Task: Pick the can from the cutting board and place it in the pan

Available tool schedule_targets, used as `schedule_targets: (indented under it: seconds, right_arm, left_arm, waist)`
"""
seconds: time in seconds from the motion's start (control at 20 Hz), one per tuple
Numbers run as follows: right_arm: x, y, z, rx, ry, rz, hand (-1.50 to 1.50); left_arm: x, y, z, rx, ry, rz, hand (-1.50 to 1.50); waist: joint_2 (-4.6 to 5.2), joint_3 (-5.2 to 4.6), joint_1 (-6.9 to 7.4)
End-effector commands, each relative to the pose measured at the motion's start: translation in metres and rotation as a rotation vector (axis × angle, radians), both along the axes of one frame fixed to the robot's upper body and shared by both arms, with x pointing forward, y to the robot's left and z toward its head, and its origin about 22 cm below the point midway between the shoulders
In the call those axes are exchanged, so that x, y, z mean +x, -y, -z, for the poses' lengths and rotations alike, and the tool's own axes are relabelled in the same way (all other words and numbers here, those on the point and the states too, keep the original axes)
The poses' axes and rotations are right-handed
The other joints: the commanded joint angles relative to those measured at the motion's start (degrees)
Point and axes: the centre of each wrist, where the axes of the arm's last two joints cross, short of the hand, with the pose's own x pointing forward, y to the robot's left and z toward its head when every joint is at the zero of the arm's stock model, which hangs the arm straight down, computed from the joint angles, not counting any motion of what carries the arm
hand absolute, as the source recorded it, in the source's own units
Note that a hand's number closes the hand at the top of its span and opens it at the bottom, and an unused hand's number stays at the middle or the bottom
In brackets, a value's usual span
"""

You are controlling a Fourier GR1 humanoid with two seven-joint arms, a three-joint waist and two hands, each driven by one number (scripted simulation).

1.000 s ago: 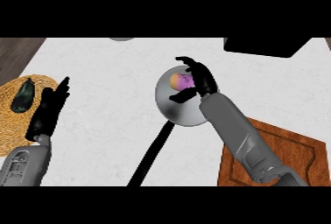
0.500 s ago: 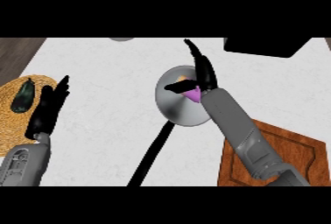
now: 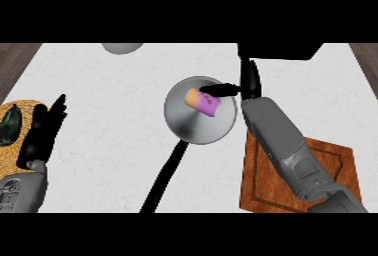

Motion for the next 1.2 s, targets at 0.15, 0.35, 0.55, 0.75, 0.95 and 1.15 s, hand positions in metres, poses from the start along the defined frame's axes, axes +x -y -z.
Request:
schedule_targets:
  seconds: [0.15,0.35,0.55,0.75,0.95,1.15]
  right_arm:
    - [0.002,0.090,-0.002,0.056,0.036,0.045,-1.50]
    - [-0.014,0.144,0.008,0.077,0.008,0.022,-1.50]
    - [-0.021,0.208,-0.019,0.072,0.014,-0.027,-1.50]
    - [-0.048,0.250,-0.008,0.057,-0.017,-0.043,-1.50]
    - [-0.055,0.275,-0.019,0.037,-0.007,-0.040,-1.50]
    - [-0.071,0.311,-0.036,0.009,-0.016,-0.054,-1.50]
  left_arm:
    - [-0.014,-0.015,-0.008,-0.010,-0.008,-0.038,0.00]
    - [-0.022,-0.024,0.008,0.013,-0.004,-0.074,0.00]
    - [-0.013,-0.022,-0.005,-0.010,-0.015,-0.064,0.00]
    - [-0.011,-0.023,-0.006,-0.001,-0.005,-0.072,0.00]
    - [-0.028,-0.014,0.012,-0.003,0.006,-0.050,0.00]
    - [-0.030,-0.028,-0.004,-0.003,-0.014,-0.051,0.00]
  waist:
    - [-0.94,-0.02,-2.66]
    - [-0.95,-0.06,-3.22]
    - [-1.04,-0.06,-3.65]
    - [-0.92,-0.06,-3.43]
    - [-0.85,-0.05,-2.80]
    - [-0.90,-0.04,-2.75]
